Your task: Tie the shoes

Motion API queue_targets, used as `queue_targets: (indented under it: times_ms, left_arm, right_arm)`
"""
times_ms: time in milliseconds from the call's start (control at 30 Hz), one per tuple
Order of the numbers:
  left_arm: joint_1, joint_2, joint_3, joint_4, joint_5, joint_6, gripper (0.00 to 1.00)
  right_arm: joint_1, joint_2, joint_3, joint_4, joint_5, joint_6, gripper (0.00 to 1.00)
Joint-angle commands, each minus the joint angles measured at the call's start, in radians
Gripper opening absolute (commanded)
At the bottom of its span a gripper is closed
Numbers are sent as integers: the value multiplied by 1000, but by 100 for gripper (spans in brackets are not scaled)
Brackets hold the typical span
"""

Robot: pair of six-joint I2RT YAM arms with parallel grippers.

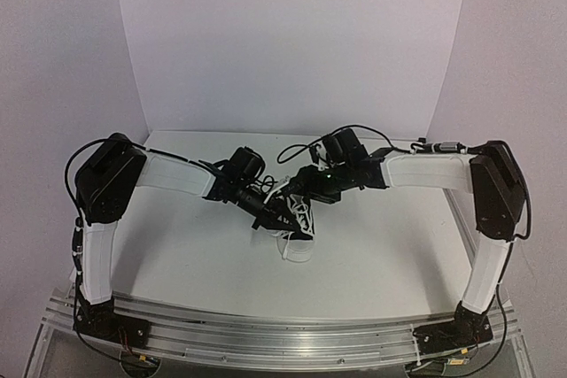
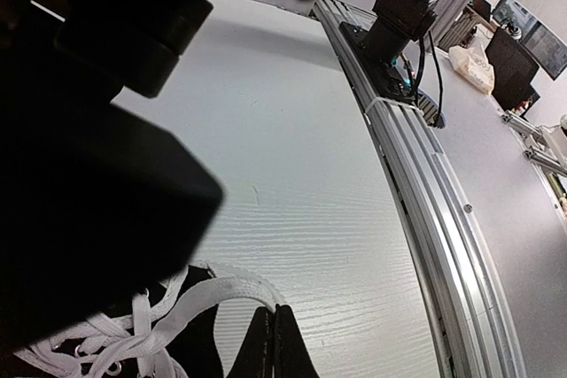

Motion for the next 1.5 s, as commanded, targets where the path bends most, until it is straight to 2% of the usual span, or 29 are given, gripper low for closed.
queue_targets:
  times_ms: [0, 133, 267, 467, 633, 867, 967, 1067, 1133, 1167, 1233, 1267, 1367, 1467]
  left_arm:
    - [-4, -3, 19, -48, -46, -11, 0]
    - [-2, -2, 30, -81, -54, 29, 0]
    - [2, 1, 34, -95, -77, 64, 0]
    - [2, 7, 39, -67, -95, 85, 0]
    - [2, 9, 36, -49, -111, 63, 0]
    - [2, 15, 36, -14, -125, 42, 0]
    - [2, 17, 40, -9, -127, 40, 0]
    - [2, 17, 39, -7, -132, 46, 0]
    - [2, 16, 43, -20, -130, 62, 0]
    - [2, 14, 51, -37, -131, 75, 7]
    - [2, -2, 71, -70, -145, 93, 31]
    - [4, -18, 72, -90, -156, 115, 37]
    - [9, -124, -6, -60, -125, 191, 45]
    - [10, -236, -146, 95, -82, 227, 56]
  right_arm:
    - [-2, -110, 6, 21, 3, 77, 60]
    - [-31, -223, -114, -75, 13, 254, 54]
    - [-30, -186, -156, -128, -113, 393, 51]
    - [-23, -71, -98, -129, -289, 410, 48]
    - [-22, -50, -116, -128, -297, 415, 45]
    - [-21, 4, -77, -120, -331, 404, 14]
    - [-20, 11, -79, -120, -333, 403, 11]
    - [-20, 16, -67, -119, -325, 394, 0]
    - [-22, 12, -61, -117, -313, 387, 0]
    - [-22, 9, -60, -115, -310, 382, 0]
    - [-22, 3, -57, -111, -304, 369, 0]
    - [-22, -1, -56, -110, -301, 358, 0]
    - [-22, -9, -64, -102, -294, 347, 0]
    - [-22, -9, -69, -87, -298, 344, 0]
